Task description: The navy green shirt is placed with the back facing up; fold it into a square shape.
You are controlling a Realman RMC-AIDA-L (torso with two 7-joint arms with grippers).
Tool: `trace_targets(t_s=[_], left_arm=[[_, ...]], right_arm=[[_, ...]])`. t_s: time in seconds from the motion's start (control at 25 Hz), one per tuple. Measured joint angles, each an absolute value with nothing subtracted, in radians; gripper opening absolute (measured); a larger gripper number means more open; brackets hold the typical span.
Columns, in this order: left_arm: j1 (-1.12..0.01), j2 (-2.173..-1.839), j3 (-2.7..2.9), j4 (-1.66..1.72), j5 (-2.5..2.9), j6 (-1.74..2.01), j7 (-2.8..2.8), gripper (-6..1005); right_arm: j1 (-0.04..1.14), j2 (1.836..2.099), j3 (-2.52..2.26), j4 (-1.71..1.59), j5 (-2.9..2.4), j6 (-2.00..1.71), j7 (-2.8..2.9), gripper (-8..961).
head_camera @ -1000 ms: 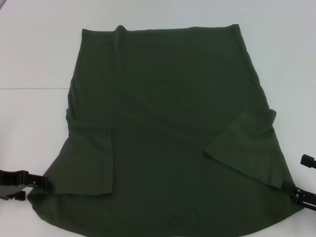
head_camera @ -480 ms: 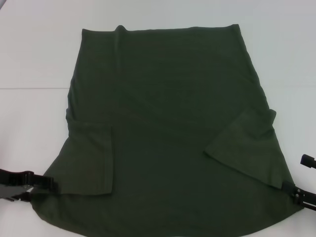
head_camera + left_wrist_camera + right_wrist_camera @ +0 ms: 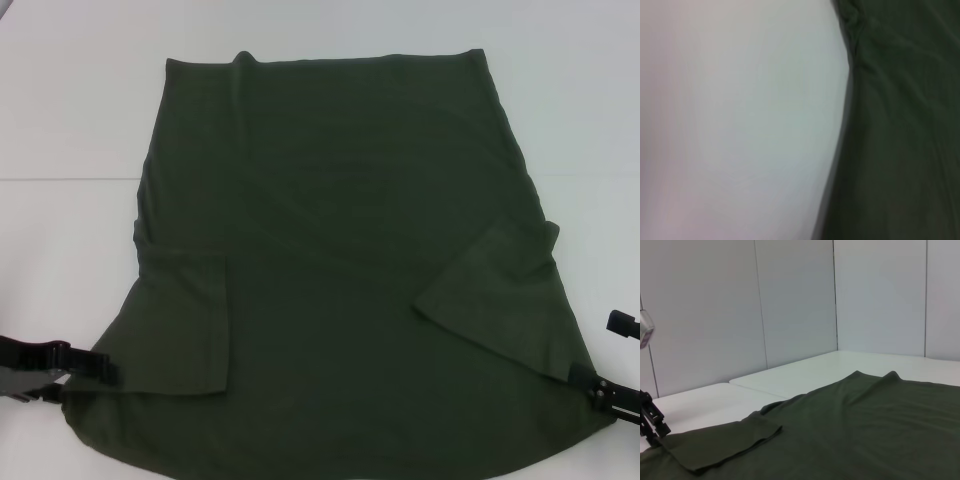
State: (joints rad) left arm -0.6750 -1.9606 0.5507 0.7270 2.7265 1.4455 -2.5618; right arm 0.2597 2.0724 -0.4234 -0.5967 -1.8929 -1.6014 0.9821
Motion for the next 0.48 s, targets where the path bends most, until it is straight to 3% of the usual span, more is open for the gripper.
trace_targets(t_s=[0.48], left_arm=[[-0.681, -1.960, 0.573, 0.732, 2.749, 1.424, -2.554, 885]], right_arm=[[0.266, 2.072, -0.423, -0.597, -1.893, -1.601, 0.983, 946]])
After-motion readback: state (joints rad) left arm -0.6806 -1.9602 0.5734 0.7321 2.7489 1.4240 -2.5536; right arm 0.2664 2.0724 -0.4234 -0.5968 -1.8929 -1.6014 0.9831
